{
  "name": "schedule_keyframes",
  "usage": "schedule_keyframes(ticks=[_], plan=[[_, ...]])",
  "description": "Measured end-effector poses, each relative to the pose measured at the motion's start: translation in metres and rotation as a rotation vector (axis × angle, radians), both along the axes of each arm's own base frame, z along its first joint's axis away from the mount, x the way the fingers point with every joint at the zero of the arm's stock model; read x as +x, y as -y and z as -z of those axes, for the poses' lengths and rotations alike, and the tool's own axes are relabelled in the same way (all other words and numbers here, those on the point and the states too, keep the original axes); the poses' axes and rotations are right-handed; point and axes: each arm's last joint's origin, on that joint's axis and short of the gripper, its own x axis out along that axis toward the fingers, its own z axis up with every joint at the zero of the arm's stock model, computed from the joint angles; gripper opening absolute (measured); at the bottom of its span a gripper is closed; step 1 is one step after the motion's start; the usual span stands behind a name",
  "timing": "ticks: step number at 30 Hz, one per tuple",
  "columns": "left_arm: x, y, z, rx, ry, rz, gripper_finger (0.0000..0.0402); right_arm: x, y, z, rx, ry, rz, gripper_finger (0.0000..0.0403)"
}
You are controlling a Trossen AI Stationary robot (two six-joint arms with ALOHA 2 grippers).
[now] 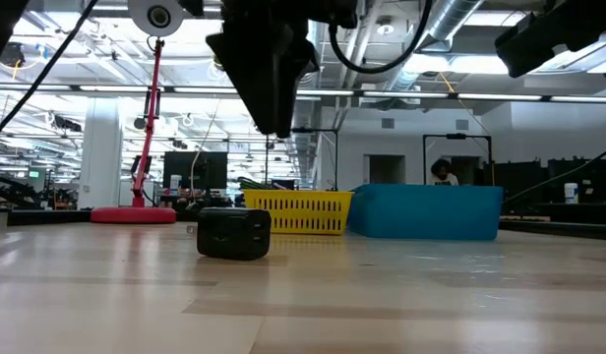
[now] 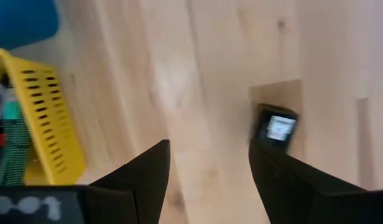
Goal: Pick and place items into bin
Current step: Put the black charger adapter into the light blue bin
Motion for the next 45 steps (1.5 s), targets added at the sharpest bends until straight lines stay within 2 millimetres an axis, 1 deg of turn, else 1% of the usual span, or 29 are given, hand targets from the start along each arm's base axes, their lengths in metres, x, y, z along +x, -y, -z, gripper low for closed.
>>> schedule_keyframes(ticks=[6,12,14,19,24,26,29,32,39,45], plan=[[-0.005,0.018,0.0,-0.033,-0.008,0.041,0.0208,0.0,0.0,0.001,0.004,-0.008,0.003,0.0108],[-0.008,0.028,0.002,-0.034,-0.009,0.06,0.0208,0.0,0.0,0.001,0.005,-0.008,0.003,0.0108],[-0.005,0.03,0.008,-0.032,-0.015,0.063,0.0208,0.0,0.0,0.001,0.005,-0.008,0.003,0.0108],[0.001,0.037,0.04,-0.064,-0.11,0.083,0.0208,0.0,0.0,0.001,0.005,-0.008,0.003,0.0108],[0.003,0.041,0.067,-0.054,-0.208,0.138,0.0208,0.0,0.0,0.0,0.005,-0.008,0.003,0.0108],[0.003,0.041,0.074,-0.045,-0.241,0.156,0.0208,0.0,0.0,0.001,0.005,-0.008,0.003,0.0108],[0.003,0.04,0.08,-0.037,-0.262,0.162,0.0208,0.0,0.0,0.0,0.005,-0.008,0.003,0.0108],[0.004,0.041,0.082,-0.036,-0.262,0.176,0.0208,0.0,0.0,0.0,0.005,-0.007,0.003,0.0108],[0.01,0.043,0.082,-0.043,-0.191,0.222,0.0208,0.0,0.0,0.0,0.005,-0.007,0.003,0.0108],[0.011,0.043,0.082,-0.04,-0.185,0.229,0.0203,0.0,0.0,0.0,0.005,-0.007,0.003,0.0108]])
